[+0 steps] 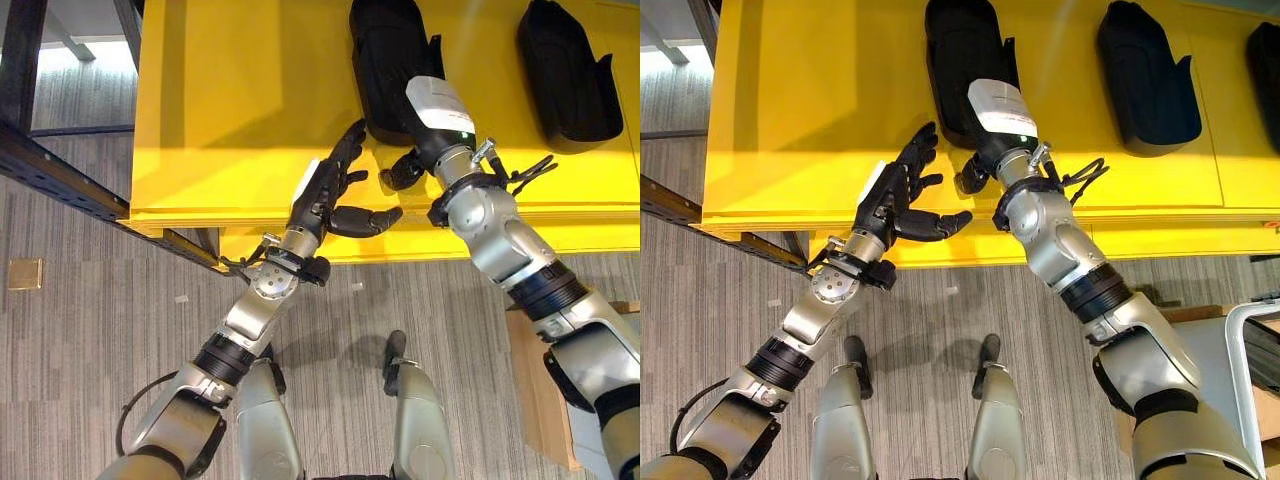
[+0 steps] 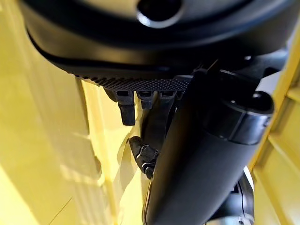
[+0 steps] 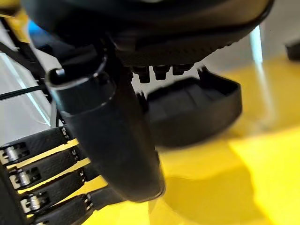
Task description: Move parts from the plastic box to the shelf.
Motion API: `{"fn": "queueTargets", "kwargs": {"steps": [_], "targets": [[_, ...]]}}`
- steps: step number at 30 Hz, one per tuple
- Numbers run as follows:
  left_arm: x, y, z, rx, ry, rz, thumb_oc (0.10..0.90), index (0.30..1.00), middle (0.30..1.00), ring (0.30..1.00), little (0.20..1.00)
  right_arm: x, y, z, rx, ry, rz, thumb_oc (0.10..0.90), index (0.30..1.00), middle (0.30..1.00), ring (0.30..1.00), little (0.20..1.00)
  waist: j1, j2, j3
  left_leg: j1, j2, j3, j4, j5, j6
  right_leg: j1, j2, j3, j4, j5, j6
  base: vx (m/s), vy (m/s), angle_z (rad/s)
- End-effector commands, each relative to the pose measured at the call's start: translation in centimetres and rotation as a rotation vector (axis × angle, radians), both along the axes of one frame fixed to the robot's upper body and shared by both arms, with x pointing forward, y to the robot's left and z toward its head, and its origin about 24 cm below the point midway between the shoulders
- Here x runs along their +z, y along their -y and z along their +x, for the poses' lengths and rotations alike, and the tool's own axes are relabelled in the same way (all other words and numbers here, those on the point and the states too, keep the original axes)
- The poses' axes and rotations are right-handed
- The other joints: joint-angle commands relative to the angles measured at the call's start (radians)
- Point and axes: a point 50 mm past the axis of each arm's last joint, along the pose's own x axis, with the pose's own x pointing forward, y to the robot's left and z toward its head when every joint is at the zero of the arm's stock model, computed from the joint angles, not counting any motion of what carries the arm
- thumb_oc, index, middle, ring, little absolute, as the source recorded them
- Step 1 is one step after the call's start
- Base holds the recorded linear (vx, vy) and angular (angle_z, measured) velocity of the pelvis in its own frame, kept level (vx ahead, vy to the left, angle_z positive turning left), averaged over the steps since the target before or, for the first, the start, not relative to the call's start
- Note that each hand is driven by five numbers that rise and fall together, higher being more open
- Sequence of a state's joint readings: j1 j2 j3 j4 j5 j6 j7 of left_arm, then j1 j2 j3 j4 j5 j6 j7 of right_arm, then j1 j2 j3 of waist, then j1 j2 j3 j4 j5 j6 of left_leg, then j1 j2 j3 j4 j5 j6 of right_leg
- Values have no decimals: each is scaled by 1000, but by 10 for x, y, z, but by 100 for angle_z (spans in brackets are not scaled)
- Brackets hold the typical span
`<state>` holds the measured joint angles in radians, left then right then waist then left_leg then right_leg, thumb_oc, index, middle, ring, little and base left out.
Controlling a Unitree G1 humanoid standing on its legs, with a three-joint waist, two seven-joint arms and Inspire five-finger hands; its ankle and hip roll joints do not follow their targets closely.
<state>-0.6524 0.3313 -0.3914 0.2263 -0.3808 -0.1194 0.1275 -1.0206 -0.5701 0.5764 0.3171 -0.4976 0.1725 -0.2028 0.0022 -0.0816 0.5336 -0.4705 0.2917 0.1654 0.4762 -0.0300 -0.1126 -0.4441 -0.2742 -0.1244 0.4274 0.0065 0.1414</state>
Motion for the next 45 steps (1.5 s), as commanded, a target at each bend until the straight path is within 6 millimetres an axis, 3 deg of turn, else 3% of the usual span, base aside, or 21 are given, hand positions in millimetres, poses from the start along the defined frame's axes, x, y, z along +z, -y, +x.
{"fn": "queueTargets", "kwargs": {"steps": [1, 6, 13, 15, 21, 23, 25, 28, 31, 36, 38, 40, 45], "targets": [[53, 23, -25, -140, 285, -136, 900, 1000, 1000, 1000, 1000, 62, -15, -33, 115, 358, 10, 900, 1000, 1000, 1000, 1000, 2, 37, -14, 59, -40, 26, -62, 2, 36, 43, 49, -4, 117, -147, -67, -1, 31, -1], [58, 23, -35, -216, 331, -181, 900, 1000, 1000, 1000, 1000, 62, -19, -43, 122, 404, -40, 900, 1000, 1000, 1000, 1000, 1, 43, -14, 64, -40, 26, -56, -5, 37, 44, 47, -2, 125, -153, -69, 4, 7, 0], [61, 22, -36, -173, 342, -189, 900, 1000, 1000, 1000, 1000, 66, -14, -51, 87, 538, -10, 900, 1000, 1000, 1000, 1000, -4, 45, -14, 72, -40, 34, -52, -14, 41, 48, 48, -1, 134, -163, -73, 0, 0, 0], [61, 20, -34, -140, 309, -253, 900, 1000, 1000, 1000, 1000, 73, -13, -62, 136, 681, 88, 900, 1000, 1000, 1000, 1000, -10, 52, -14, 79, -40, 37, -54, -14, 41, 53, 48, 1, 131, -164, -74, 22, 41, 0], [47, 9, -31, 0, 278, -309, 900, 1000, 1000, 1000, 1000, 74, -6, -72, 185, 686, 167, 900, 1000, 1000, 1000, 1000, -14, 65, -16, 85, -45, 36, -48, -24, 41, 48, 44, 6, 144, -174, -76, 25, 29, -2], [49, -8, -33, 154, 367, -215, 900, 1000, 1000, 1000, 1000, 70, -3, -79, 200, 716, 166, 900, 1000, 1000, 1000, 1000, -12, 73, -18, 88, -47, 33, -51, -24, 39, 47, 41, 10, 152, -182, -77, 32, 57, -8], [49, -13, -32, 156, 399, -104, 900, 1000, 1000, 1000, 1000, 68, 0, -84, 209, 754, 148, 900, 1000, 1000, 1000, 1000, -15, 77, -18, 90, -46, 33, -52, -22, 39, 46, 38, 9, 159, -185, -78, 8, 16, -2], [52, -28, -37, 224, 460, -75, 900, 1000, 1000, 1000, 1000, 57, 12, -94, 221, 754, 146, 900, 1000, 1000, 1000, 1000, -25, 86, -38, 112, -40, 37, -71, -13, 37, 61, 37, 4, 152, -185, -84, 48, 27, 2], [60, -39, -41, 290, 563, 84, 900, 1000, 1000, 1000, 1000, 54, 20, -109, 236, 846, 85, 900, 1000, 1000, 1000, 1000, -39, 90, -70, 143, -30, 43, -99, -3, 29, 84, 36, 1, 136, -185, -84, 58, 29, -1], [62, -54, -47, 363, 586, 31, 900, 1000, 1000, 1000, 1000, 37, 39, -111, 213, 746, 142, 900, 1000, 1000, 1000, 1000, -62, 96, -115, 204, -16, 57, -152, 14, 18, 135, 28, 1, 91, -179, -83, 71, 66, -1], [60, -63, -50, 403, 576, 29, 900, 1000, 1000, 1000, 1000, 31, 51, -111, 176, 731, 165, 900, 1000, 1000, 1000, 1000, -69, 97, -134, 228, -9, 62, -172, 22, 13, 156, 24, -2, 76, -178, -82, 74, 78, -2], [48, -79, -55, 428, 529, 33, 900, 1000, 1000, 1000, 1000, 11, 77, -117, 121, 700, 202, 900, 1000, 1000, 1000, 1000, -82, 97, -170, 276, 7, 74, -217, 40, 7, 195, 18, -9, 59, -178, -78, 109, 71, 4], [24, -91, -63, 373, 416, 52, 900, 1000, 1000, 1000, 1000, -13, 103, -130, 48, 626, 246, 900, 1000, 1000, 1000, 1000, -93, 97, -233, 346, 20, 89, -287, 66, 0, 263, 14, -19, 6, -175, -72, 136, 42, 5]]}}
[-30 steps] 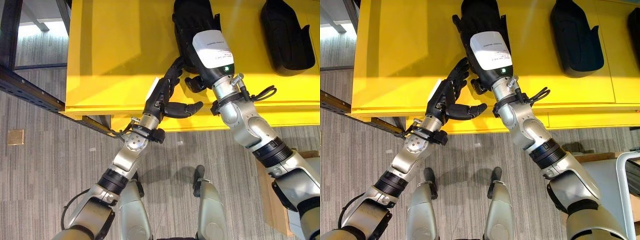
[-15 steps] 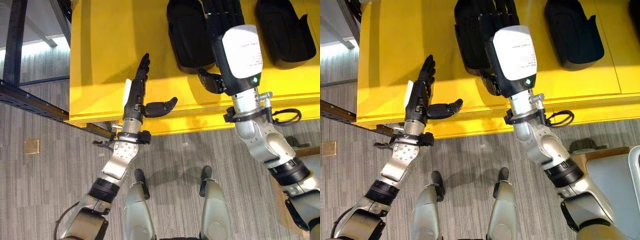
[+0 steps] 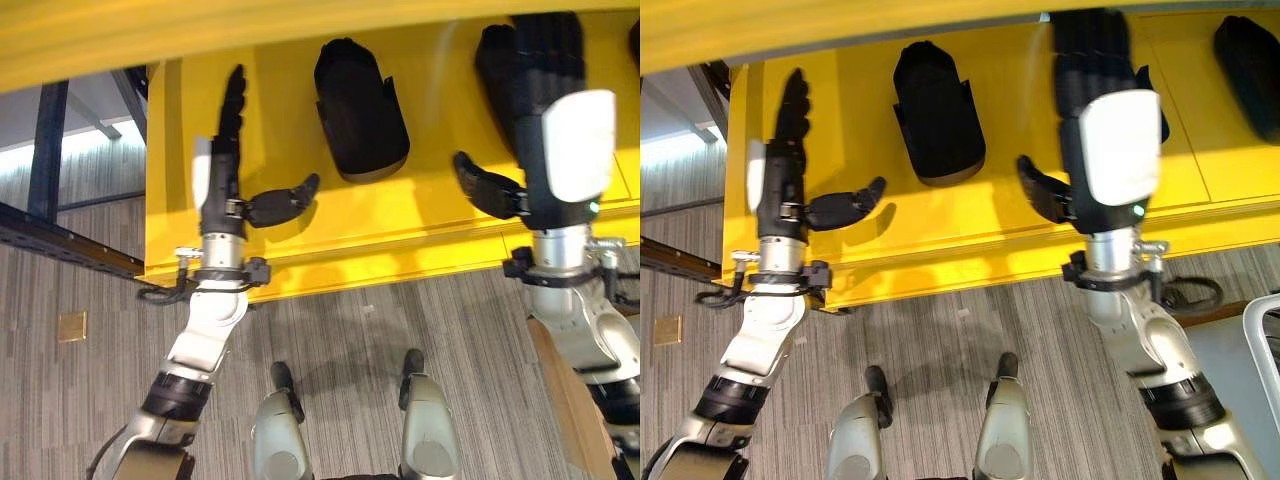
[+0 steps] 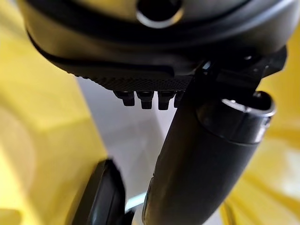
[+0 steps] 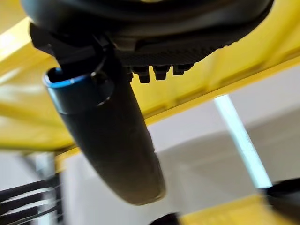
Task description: Move parts from the plastic box to the shelf.
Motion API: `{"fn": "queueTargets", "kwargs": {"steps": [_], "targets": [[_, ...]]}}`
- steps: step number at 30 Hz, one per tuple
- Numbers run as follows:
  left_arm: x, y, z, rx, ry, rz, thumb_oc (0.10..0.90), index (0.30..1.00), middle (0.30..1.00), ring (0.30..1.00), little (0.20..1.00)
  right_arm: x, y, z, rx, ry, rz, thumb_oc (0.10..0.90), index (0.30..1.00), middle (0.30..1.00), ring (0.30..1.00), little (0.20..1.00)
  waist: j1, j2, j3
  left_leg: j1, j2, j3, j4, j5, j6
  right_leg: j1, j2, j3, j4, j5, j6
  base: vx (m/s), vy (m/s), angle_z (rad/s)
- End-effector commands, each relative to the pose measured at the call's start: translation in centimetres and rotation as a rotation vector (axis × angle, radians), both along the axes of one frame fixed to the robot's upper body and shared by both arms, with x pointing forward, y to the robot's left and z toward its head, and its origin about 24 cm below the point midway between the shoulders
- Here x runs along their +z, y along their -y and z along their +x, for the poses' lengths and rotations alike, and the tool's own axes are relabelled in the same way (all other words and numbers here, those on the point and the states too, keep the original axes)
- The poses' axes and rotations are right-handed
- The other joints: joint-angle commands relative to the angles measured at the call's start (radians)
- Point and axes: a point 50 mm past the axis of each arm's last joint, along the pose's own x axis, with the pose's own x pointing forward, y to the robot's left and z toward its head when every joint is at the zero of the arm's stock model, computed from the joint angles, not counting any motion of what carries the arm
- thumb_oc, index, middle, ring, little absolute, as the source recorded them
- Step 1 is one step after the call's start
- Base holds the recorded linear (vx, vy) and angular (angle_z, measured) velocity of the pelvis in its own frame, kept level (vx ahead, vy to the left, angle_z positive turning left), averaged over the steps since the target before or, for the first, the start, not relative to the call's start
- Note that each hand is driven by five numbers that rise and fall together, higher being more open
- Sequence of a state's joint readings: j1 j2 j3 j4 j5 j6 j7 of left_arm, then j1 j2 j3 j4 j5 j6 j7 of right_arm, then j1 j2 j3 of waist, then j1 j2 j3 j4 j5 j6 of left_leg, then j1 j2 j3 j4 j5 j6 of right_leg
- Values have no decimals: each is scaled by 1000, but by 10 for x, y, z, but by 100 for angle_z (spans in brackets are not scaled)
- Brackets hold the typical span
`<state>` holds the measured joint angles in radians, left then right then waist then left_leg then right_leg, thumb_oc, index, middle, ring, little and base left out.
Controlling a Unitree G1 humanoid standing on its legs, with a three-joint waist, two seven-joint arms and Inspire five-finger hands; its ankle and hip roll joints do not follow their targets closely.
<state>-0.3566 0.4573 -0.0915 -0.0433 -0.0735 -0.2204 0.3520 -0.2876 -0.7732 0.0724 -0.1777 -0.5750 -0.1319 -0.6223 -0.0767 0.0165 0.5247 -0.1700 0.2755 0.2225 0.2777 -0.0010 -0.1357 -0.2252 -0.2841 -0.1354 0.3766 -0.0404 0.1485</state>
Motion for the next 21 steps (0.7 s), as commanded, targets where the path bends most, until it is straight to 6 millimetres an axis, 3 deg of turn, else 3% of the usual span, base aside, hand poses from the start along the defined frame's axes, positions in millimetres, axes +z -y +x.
{"fn": "queueTargets", "kwargs": {"steps": [1, 10, 16, 21], "targets": [[3, 4, -18, -149, 70, 45, 900, 1000, 1000, 1000, 1000, 19, 6, -24, 67, 165, 80, 900, 1000, 1000, 1000, 1000, -17, 3, -250, 75, 38, 41, -112, 42, 23, 73, 24, -11, 34, -126, -78, 169, 66, 1], [-15, -1, -19, -260, -47, 6, 900, 1000, 1000, 1000, 1000, 0, 40, -23, -17, 35, 270, 900, 1000, 1000, 1000, 1000, -21, 4, -310, 156, 48, 55, -149, 49, 19, 160, 33, -27, 18, -139, -84, 81, 41, -2], [-58, 25, -15, -543, -358, -15, 900, 1000, 1000, 1000, 1000, -30, 62, -9, -44, -202, 513, 900, 1000, 1000, 1000, 1000, -21, 9, -334, 197, 67, 64, -208, 86, 6, 198, 37, -49, -6, -133, -85, 23, 51, 4], [-73, 41, -13, -649, -455, -71, 900, 1000, 1000, 1000, 1000, -36, 59, 0, -53, -254, 518, 900, 1000, 1000, 1000, 1000, -22, 10, -342, 210, 71, 73, -226, 95, 2, 208, 33, -58, -18, -125, -79, -21, 43, 4]]}}
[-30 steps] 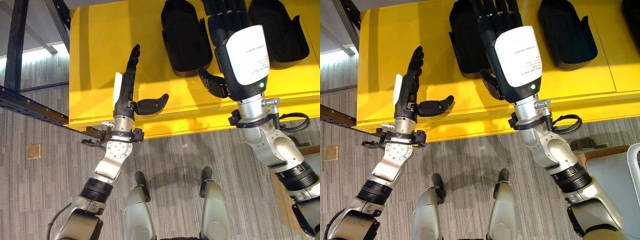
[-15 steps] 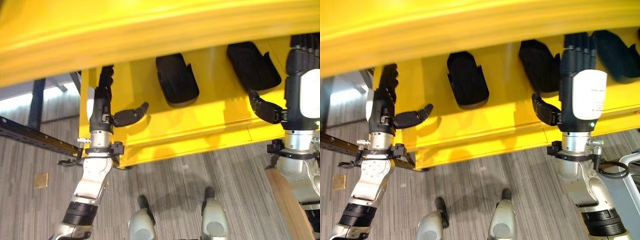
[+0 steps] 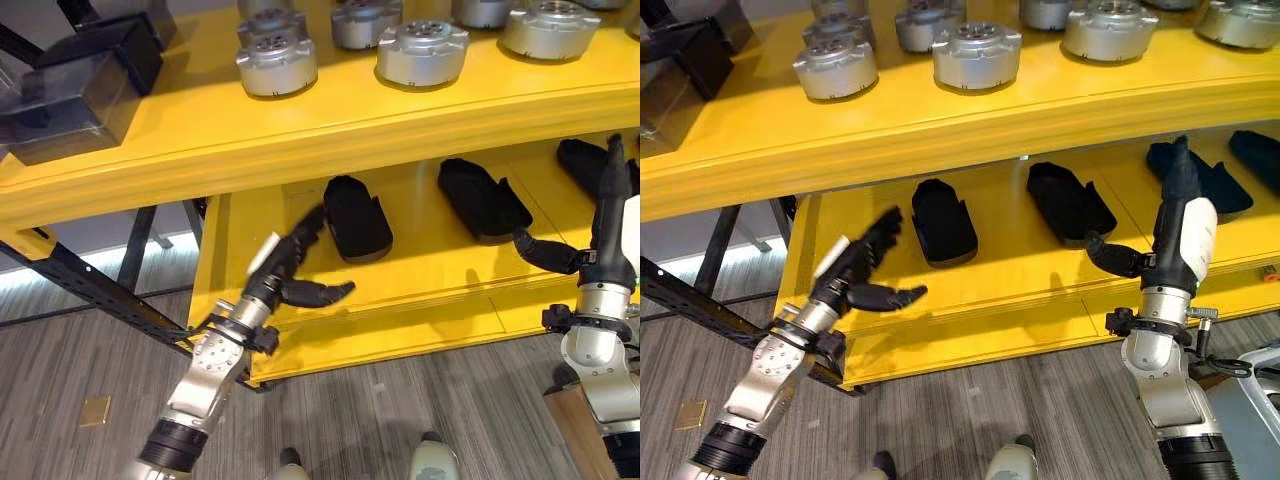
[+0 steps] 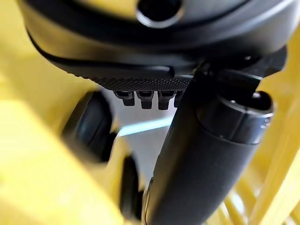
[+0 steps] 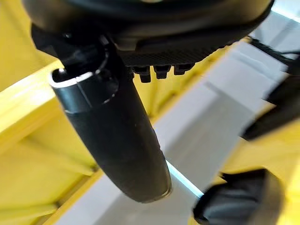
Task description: Move parts from the plastic box to the shelf.
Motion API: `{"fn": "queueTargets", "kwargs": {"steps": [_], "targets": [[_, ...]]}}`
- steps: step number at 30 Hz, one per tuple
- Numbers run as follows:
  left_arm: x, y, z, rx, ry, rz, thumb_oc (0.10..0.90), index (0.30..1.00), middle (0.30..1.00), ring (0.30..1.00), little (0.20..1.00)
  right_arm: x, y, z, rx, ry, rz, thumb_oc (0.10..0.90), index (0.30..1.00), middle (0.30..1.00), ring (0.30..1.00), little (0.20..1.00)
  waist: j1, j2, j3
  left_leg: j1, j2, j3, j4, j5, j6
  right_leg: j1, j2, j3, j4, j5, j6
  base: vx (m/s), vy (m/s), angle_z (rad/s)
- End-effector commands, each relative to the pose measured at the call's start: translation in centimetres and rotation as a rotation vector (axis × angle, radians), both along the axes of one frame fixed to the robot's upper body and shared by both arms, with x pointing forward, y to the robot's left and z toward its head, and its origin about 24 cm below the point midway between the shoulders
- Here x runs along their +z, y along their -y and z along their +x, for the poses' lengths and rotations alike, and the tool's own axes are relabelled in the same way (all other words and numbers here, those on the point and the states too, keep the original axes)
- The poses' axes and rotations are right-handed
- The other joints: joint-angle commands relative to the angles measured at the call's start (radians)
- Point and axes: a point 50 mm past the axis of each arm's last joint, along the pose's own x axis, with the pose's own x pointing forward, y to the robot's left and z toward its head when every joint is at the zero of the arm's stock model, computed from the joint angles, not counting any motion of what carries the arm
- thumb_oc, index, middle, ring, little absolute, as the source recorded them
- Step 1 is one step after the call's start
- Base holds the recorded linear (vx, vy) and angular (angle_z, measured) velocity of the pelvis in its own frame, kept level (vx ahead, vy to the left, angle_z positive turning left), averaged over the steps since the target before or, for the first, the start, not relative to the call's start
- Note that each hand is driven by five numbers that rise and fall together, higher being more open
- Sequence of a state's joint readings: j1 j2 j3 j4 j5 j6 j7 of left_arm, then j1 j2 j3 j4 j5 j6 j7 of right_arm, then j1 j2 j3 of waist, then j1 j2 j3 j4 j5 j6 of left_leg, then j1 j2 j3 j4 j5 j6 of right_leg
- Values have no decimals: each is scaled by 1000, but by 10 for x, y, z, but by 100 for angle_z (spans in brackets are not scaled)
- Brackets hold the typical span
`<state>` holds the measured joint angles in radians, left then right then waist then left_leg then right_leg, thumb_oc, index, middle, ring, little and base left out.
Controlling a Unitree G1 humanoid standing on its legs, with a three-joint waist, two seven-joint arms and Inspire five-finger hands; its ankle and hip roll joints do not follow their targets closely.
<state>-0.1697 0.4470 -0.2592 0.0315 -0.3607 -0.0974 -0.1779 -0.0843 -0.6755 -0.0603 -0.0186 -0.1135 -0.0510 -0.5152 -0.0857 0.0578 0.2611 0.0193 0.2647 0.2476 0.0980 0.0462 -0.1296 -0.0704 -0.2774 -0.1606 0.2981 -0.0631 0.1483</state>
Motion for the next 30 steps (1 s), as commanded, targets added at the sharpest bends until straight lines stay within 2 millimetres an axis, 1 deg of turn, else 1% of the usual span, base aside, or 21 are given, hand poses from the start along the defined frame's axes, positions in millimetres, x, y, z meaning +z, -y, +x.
{"fn": "queueTargets", "kwargs": {"steps": [1, 3, 4, 6, 7, 8, 11, 14, 15, 16, 17, 18, 20, 21, 22, 24, 25, 27, 29, 30], "targets": [[24, 10, 7, -63, 74, -107, 900, 1000, 1000, 1000, 1000, 40, -8, 7, 48, 168, -26, 900, 1000, 1000, 1000, 1000, -13, -33, -80, 23, 80, 50, -50, 47, -4, 55, 28, -33, 53, -97, -76, -47, 32, 7], [12, 13, 9, -56, -6, -113, 900, 1000, 1000, 1000, 1000, 36, -6, 11, 36, 112, -10, 900, 1000, 1000, 1000, 1000, -16, -37, -83, 26, 81, 52, -51, 46, -6, 55, 27, -32, 46, -90, -72, -48, 61, 5], [4, 13, 9, -38, -64, -150, 900, 1000, 1000, 1000, 1000, 31, -5, 15, 32, 66, -1, 900, 1000, 1000, 1000, 1000, -15, -37, -84, 30, 82, 55, -52, 47, -8, 60, 24, -31, 37, -84, -71, -29, 85, 2], [-3, 9, 7, -19, -111, -170, 900, 1000, 1000, 1000, 1000, 26, -2, 16, 17, 36, 15, 900, 1000, 1000, 1000, 1000, -14, -35, -85, 35, 81, 58, -54, 47, -9, 67, 23, -30, 23, -78, -68, -18, 61, -1], [-8, 6, 6, -12, -135, -162, 900, 1000, 1000, 1000, 1000, 22, 1, 17, 6, 17, 44, 900, 1000, 1000, 1000, 1000, -12, -35, -86, 35, 82, 59, -56, 48, -11, 71, 21, -31, 16, -74, -67, -40, 49, 0], [-17, 2, 2, -11, -169, -159, 900, 1000, 1000, 1000, 1000, 15, 7, 16, -20, -9, 98, 900, 1000, 1000, 1000, 1000, -8, -37, -88, 37, 82, 58, -60, 52, -13, 76, 18, -33, -3, -60, -61, -52, 52, 0], [-19, 0, -1, 18, -159, -184, 900, 1000, 1000, 1000, 1000, 7, 16, 13, -52, -30, 145, 900, 1000, 1000, 1000, 1000, -3, -39, -91, 38, 80, 58, -66, 51, -15, 83, 14, -40, -21, -51, -54, -38, 40, 0], [-19, -3, -1, 39, -133, -161, 900, 1000, 1000, 1000, 1000, 0, 22, 11, -92, -48, 191, 900, 1000, 1000, 1000, 1000, 0, -44, -90, 36, 76, 58, -62, 46, -14, 88, 13, -41, -34, -41, -48, -53, 56, 0], [-18, -4, 1, 69, -112, -94, 900, 1000, 1000, 1000, 1000, -1, 25, 10, -114, -47, 200, 900, 1000, 1000, 1000, 1000, 1, -45, -89, 32, 76, 57, -55, 40, -12, 86, 13, -41, -34, -40, -45, -83, 87, 1], [-17, -5, 2, 85, -98, -68, 900, 1000, 1000, 1000, 1000, -1, 27, 10, -125, -48, 202, 900, 1000, 1000, 1000, 1000, 0, -46, -88, 30, 75, 57, -52, 38, -12, 85, 13, -41, -33, -40, -45, -98, 145, 2], [-8, -8, 6, 114, -38, -71, 900, 1000, 1000, 1000, 1000, 0, 35, 9, -161, -42, 211, 900, 1000, 1000, 1000, 1000, 0, -46, -86, 22, 69, 56, -37, 29, -9, 90, 12, -41, -39, -38, -44, -60, 122, 1], [-7, -9, 6, 117, -28, -75, 900, 1000, 1000, 1000, 1000, 1, 36, 9, -167, -40, 209, 900, 1000, 1000, 1000, 1000, 0, -46, -86, 21, 68, 55, -34, 27, -8, 91, 12, -41, -42, -36, -43, -58, 151, -1], [5, -20, 7, 111, 25, -68, 900, 1000, 1000, 1000, 1000, 1, 48, 8, -218, -44, 210, 900, 1000, 1000, 1000, 1000, 6, -47, -91, 16, 40, 51, -18, 6, 5, 98, 3, -30, -71, -13, -25, -38, 153, -1], [5, -20, 7, 111, 26, -68, 900, 1000, 1000, 1000, 1000, 1, 48, 8, -217, -43, 211, 900, 1000, 1000, 1000, 1000, 6, -48, -91, 16, 39, 51, -16, 5, 6, 98, 2, -30, -72, -12, -24, -37, 147, -1], [8, -19, 8, 80, 37, -63, 900, 1000, 1000, 1000, 1000, -1, 51, 8, -235, -61, 221, 900, 1000, 1000, 1000, 1000, 6, -51, -92, 13, 26, 49, -4, -7, 14, 98, -2, -23, -76, -3, -19, -42, 99, -1], [17, -12, 12, 29, 66, -89, 900, 1000, 1000, 1000, 1000, -7, 56, 8, -262, -103, 228, 900, 1000, 1000, 1000, 1000, 4, -60, -87, 2, 9, 56, 31, -33, 29, 89, -14, -12, -74, 9, -12, -66, 100, -3], [25, -4, 15, -11, 87, -106, 900, 1000, 1000, 1000, 1000, -16, 60, 7, -284, -147, 249, 900, 1000, 1000, 1000, 1000, 3, -69, -80, -4, 0, 68, 69, -59, 39, 92, -23, -6, -73, 13, -8, -60, 54, -6], [31, 3, 17, -50, 101, -123, 900, 1000, 1000, 1000, 1000, -22, 62, 7, -297, -164, 282, 900, 1000, 1000, 1000, 1000, 2, -75, -75, -13, -5, 75, 90, -72, 44, 92, -26, 0, -78, 18, -6, -73, 23, -12], [40, 15, 20, -94, 107, -136, 900, 1000, 1000, 1000, 1000, -34, 65, 6, -331, -189, 308, 900, 1000, 1000, 1000, 1000, 5, -85, -67, -38, -9, 85, 133, -93, 55, 88, -28, 6, -89, 32, -3, -116, -27, -21], [46, 23, 21, -144, 116, -155, 900, 1000, 1000, 1000, 1000, -40, 69, 5, -364, -194, 323, 900, 1000, 1000, 1000, 1000, 7, -91, -61, -56, -7, 92, 163, -107, 61, 85, -28, 10, -95, 44, -2, -91, -27, -17]]}}
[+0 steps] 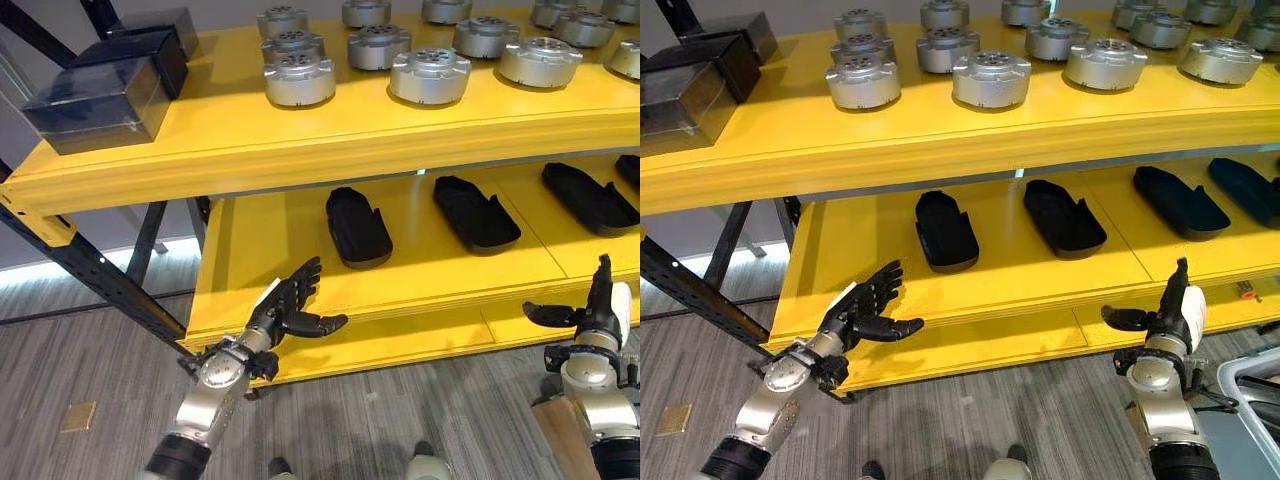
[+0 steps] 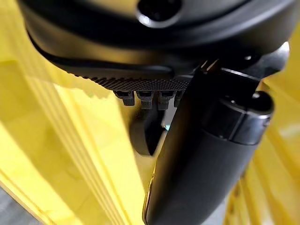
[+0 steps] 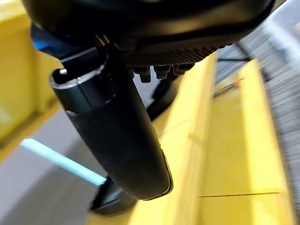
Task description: Move parts from the plastic box to the shelf.
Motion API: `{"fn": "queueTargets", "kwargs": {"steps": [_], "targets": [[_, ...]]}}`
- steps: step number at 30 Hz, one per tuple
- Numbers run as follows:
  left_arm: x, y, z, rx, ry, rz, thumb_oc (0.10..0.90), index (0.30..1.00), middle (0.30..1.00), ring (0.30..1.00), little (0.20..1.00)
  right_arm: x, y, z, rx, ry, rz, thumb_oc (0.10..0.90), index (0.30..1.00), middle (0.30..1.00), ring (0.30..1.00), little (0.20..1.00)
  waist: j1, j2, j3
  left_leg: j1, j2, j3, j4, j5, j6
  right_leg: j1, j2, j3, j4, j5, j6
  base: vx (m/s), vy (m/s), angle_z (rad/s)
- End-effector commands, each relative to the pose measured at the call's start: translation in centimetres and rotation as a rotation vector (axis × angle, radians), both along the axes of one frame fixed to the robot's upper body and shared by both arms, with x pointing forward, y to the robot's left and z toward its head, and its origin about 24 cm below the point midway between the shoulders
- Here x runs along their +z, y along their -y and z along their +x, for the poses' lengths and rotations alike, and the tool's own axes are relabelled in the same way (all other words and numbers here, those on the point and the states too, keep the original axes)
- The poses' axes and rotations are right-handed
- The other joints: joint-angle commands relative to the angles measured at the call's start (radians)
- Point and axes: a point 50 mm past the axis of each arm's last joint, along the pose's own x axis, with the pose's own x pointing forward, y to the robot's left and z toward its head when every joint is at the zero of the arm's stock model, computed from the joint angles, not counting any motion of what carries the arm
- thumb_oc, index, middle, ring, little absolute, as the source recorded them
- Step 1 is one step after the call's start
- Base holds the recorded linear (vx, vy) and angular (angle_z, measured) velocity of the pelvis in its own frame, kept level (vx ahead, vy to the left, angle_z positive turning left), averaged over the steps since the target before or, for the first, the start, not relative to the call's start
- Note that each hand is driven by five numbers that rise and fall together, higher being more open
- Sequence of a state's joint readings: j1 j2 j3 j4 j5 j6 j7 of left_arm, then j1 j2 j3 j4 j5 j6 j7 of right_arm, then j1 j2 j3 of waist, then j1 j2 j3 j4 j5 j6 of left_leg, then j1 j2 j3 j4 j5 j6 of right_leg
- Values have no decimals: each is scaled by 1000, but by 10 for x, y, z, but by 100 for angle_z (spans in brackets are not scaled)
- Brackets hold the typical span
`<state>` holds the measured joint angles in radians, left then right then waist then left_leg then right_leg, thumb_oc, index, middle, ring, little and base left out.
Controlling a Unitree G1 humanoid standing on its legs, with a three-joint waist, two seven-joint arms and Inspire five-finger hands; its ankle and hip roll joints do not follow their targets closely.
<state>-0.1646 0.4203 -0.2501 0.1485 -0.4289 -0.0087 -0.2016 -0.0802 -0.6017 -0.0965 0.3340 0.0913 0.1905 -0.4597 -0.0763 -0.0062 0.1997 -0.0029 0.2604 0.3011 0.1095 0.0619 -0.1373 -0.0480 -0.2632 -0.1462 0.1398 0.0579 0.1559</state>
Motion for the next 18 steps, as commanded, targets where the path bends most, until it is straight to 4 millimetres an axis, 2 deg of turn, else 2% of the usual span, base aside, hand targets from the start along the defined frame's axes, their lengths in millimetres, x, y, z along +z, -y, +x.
{"fn": "queueTargets", "kwargs": {"steps": [1, 6, 8, 9, 10, 11, 12, 13, 14, 15, 16, 17, 18], "targets": [[81, 32, 20, -171, 331, -122, 900, 1000, 1000, 1000, 1000, 57, 16, 21, -70, 251, -83, 900, 1000, 1000, 1000, 1000, -2, -28, 1, -37, -2, 39, 156, -125, 70, 62, -42, -4, 62, -76, -9, -131, -45, -15], [107, 60, 17, -355, 435, -176, 900, 1000, 1000, 1000, 1000, 37, 32, 16, -130, 168, 56, 900, 1000, 1000, 1000, 1000, -16, -45, 15, -95, -6, 71, 232, -165, 91, 43, -46, 18, 31, -34, -4, -139, 3, -22], [120, 69, 14, -427, 482, -206, 900, 1000, 1000, 1000, 1000, 28, 30, 17, -124, 151, 98, 900, 1000, 1000, 1000, 1000, -31, -51, 26, -107, -7, 89, 254, -179, 101, 28, -50, 33, 30, -19, -5, -115, 100, -23], [128, 78, 14, -484, 512, -208, 900, 1000, 1000, 1000, 1000, 20, 26, 15, -110, 133, 127, 900, 1000, 1000, 1000, 1000, -49, -55, 33, -105, -7, 92, 278, -217, 102, 26, -57, 47, 33, -18, 1, -86, 135, -28], [132, 83, 14, -505, 521, -214, 900, 1000, 1000, 1000, 1000, 17, 24, 15, -96, 129, 125, 900, 1000, 1000, 1000, 1000, -59, -57, 36, -105, -6, 101, 284, -222, 105, 19, -62, 50, 32, -6, 2, -99, 116, -29], [142, 87, 8, -586, 648, -151, 900, 1000, 1000, 1000, 1000, 17, 23, 16, -85, 129, 112, 900, 1000, 1000, 1000, 1000, -67, -62, 41, -112, -3, 127, 285, -207, 119, 4, -69, 51, 24, 23, -3, -55, 77, -26], [143, 87, 6, -612, 654, -155, 900, 1000, 1000, 1000, 1000, 17, 23, 15, -83, 130, 100, 900, 1000, 1000, 1000, 1000, -69, -59, 40, -106, -7, 121, 290, -232, 110, 7, -74, 54, 21, 21, 3, -140, 103, -37], [148, 73, -8, -679, 687, -195, 900, 1000, 1000, 1000, 1000, 24, 30, 11, -108, 155, 29, 900, 1000, 1000, 1000, 1000, -52, -57, 56, -118, -9, 144, 309, -252, 115, 4, -104, 18, -20, 75, 4, -77, 85, -48], [149, 69, -11, -691, 690, -193, 900, 1000, 1000, 1000, 1000, 25, 31, 10, -116, 160, 17, 900, 1000, 1000, 1000, 1000, -47, -56, 59, -121, -9, 146, 313, -255, 117, 6, -109, 8, -29, 87, 4, -251, 86, -68], [147, 51, -29, -739, 715, -156, 900, 1000, 1000, 1000, 1000, 32, 34, 7, -144, 174, -38, 900, 1000, 1000, 1000, 1000, 8, -46, 90, -125, -6, 172, 320, -263, 119, 15, -152, -118, -68, 155, 15, -225, 70, -52], [142, 42, -41, -780, 694, -188, 900, 1000, 1000, 1000, 1000, 33, 34, 7, -158, 183, -23, 900, 1000, 1000, 1000, 1000, 40, -42, 108, -110, 1, 200, 309, -257, 117, 33, -165, -211, -86, 186, 27, -254, 89, -80], [137, 35, -49, -801, 668, -235, 900, 1000, 1000, 1000, 1000, 34, 32, 8, -163, 191, -21, 900, 1000, 1000, 1000, 1000, 59, -36, 120, -92, 8, 222, 295, -248, 110, 32, -178, -263, -78, 209, 31, -151, 85, -97], [132, 31, -54, -797, 641, -254, 900, 1000, 1000, 1000, 1000, 34, 30, 9, -160, 199, -23, 900, 1000, 1000, 1000, 1000, 68, -31, 127, -80, 11, 232, 287, -249, 110, 19, -192, -281, -40, 229, 35, -98, 83, -119]]}}
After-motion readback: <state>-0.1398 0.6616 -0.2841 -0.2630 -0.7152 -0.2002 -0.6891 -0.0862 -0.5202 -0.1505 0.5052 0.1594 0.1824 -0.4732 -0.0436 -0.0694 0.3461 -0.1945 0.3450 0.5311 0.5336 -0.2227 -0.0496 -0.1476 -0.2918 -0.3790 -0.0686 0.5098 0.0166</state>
